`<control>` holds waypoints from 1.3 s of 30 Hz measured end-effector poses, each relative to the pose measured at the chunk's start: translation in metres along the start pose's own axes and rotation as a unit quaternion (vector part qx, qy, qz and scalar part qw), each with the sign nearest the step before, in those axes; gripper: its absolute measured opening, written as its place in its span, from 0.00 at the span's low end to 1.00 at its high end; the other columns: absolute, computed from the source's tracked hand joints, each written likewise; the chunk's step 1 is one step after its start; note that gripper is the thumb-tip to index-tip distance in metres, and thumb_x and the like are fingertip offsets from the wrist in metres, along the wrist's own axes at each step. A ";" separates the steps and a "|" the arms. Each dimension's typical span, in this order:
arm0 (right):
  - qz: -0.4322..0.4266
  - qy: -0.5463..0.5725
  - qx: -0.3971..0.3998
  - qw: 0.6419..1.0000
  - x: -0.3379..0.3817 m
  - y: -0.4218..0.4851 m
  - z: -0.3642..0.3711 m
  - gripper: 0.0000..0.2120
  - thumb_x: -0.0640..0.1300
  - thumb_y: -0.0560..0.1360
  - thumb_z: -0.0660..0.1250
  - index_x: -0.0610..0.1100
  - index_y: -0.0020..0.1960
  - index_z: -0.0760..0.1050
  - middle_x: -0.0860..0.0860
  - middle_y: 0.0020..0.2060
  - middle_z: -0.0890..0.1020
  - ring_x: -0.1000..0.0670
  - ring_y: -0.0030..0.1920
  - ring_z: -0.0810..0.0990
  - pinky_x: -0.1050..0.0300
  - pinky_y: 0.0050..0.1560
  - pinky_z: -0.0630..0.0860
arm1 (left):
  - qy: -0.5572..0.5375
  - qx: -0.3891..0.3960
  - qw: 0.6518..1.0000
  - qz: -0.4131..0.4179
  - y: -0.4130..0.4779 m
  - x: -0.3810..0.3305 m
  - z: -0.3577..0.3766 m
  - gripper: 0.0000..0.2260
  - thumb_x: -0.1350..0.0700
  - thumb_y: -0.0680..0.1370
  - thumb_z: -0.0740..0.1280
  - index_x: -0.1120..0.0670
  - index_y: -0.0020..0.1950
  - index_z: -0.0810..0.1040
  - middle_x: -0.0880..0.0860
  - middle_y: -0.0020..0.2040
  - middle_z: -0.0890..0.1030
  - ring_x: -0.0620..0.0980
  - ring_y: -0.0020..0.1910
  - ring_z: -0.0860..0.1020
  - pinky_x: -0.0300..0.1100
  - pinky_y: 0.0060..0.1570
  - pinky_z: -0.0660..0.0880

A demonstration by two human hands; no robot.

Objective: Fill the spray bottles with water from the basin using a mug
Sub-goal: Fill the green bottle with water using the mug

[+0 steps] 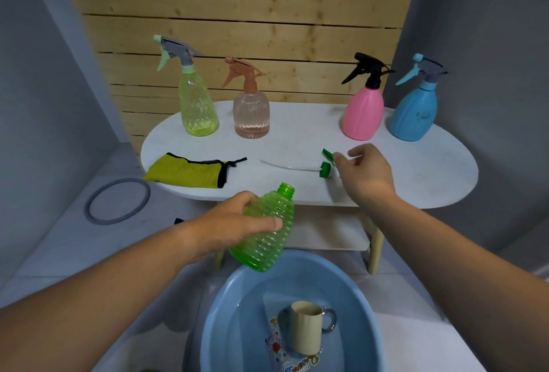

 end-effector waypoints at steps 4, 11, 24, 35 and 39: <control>-0.109 0.035 0.068 0.991 0.007 -0.034 0.004 0.14 0.55 0.78 0.64 0.45 0.41 0.77 0.49 0.35 0.83 0.52 0.35 0.82 0.54 0.39 0.77 | -0.020 0.011 1.000 0.013 0.003 0.009 0.014 0.31 0.42 0.59 0.80 0.50 0.58 0.78 0.49 0.49 0.87 0.50 0.49 0.87 0.47 0.51 0.83; -0.038 -0.190 0.378 0.905 -0.097 -0.071 0.053 0.12 0.54 0.78 0.66 0.47 0.42 0.78 0.48 0.39 0.84 0.52 0.35 0.81 0.53 0.42 0.80 | 0.019 -0.002 0.999 -0.035 0.017 0.072 0.040 0.23 0.51 0.70 0.81 0.52 0.61 0.75 0.54 0.55 0.85 0.53 0.53 0.85 0.51 0.57 0.82; 0.017 -0.404 0.548 0.732 -0.267 -0.093 0.153 0.32 0.63 0.74 0.68 0.50 0.72 0.68 0.50 0.66 0.76 0.46 0.64 0.76 0.50 0.67 0.72 | 0.086 -0.005 0.990 -0.113 0.027 0.205 0.074 0.32 0.37 0.60 0.78 0.45 0.59 0.73 0.45 0.53 0.81 0.41 0.51 0.81 0.41 0.52 0.80; 0.220 -0.241 0.569 0.755 -0.300 -0.109 0.180 0.51 0.75 0.56 0.74 0.47 0.70 0.69 0.49 0.61 0.79 0.45 0.56 0.81 0.51 0.49 0.82 | 0.053 -0.013 0.987 -0.151 0.026 0.252 0.092 0.25 0.50 0.68 0.82 0.47 0.58 0.74 0.49 0.51 0.84 0.43 0.47 0.84 0.44 0.46 0.83; 0.252 -0.216 0.566 0.755 -0.305 -0.120 0.178 0.38 0.71 0.61 0.76 0.39 0.51 0.77 0.45 0.35 0.80 0.48 0.30 0.80 0.56 0.34 0.78 | 0.053 -0.017 0.988 -0.143 0.027 0.257 0.096 0.22 0.57 0.71 0.80 0.51 0.59 0.74 0.49 0.50 0.83 0.34 0.40 0.81 0.31 0.37 0.77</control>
Point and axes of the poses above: each hand's wrist, its own y-axis towards the middle knuckle, its own z-axis out of the palm, x = y × z, the point moved 5 cm from there along y, towards the middle knuckle
